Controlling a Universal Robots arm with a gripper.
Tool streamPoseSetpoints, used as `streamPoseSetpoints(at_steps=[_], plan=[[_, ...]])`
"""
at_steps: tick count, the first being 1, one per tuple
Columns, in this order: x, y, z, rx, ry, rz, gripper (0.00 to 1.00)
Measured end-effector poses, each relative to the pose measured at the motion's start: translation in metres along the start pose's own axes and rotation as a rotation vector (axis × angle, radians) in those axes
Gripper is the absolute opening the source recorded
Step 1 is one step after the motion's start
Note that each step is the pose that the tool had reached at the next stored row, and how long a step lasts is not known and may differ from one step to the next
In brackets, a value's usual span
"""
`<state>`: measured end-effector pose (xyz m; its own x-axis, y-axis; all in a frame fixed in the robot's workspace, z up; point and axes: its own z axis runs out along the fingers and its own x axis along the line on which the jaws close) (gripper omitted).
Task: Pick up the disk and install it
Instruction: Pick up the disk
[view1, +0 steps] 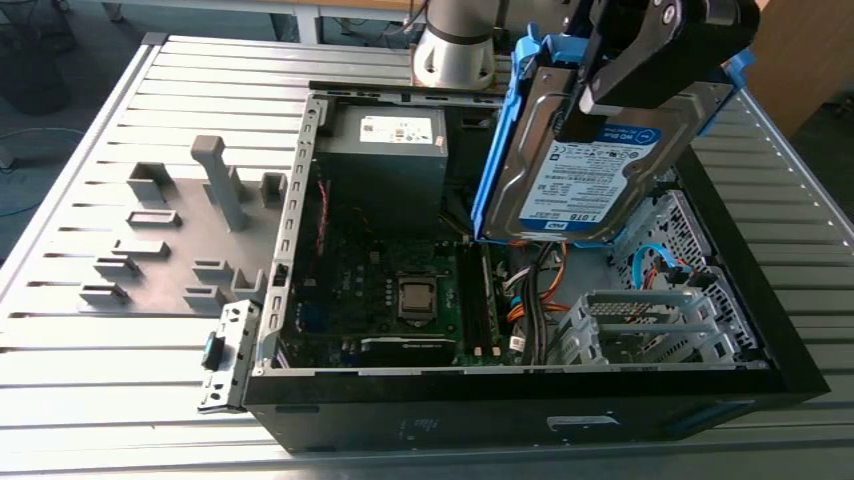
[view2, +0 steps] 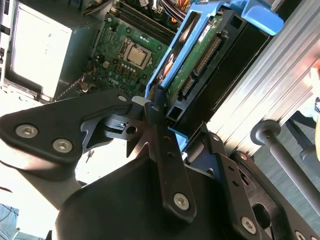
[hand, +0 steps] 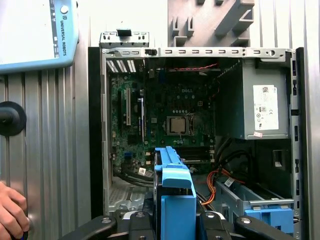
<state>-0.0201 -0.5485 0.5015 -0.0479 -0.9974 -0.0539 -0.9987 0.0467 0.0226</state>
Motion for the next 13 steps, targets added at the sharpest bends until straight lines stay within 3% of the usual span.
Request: streamPoseSetpoints(at_steps=[13], plan=[[-0.0002, -0.005, -0.0001, 0.0, 0.0, 0.0, 0.36]])
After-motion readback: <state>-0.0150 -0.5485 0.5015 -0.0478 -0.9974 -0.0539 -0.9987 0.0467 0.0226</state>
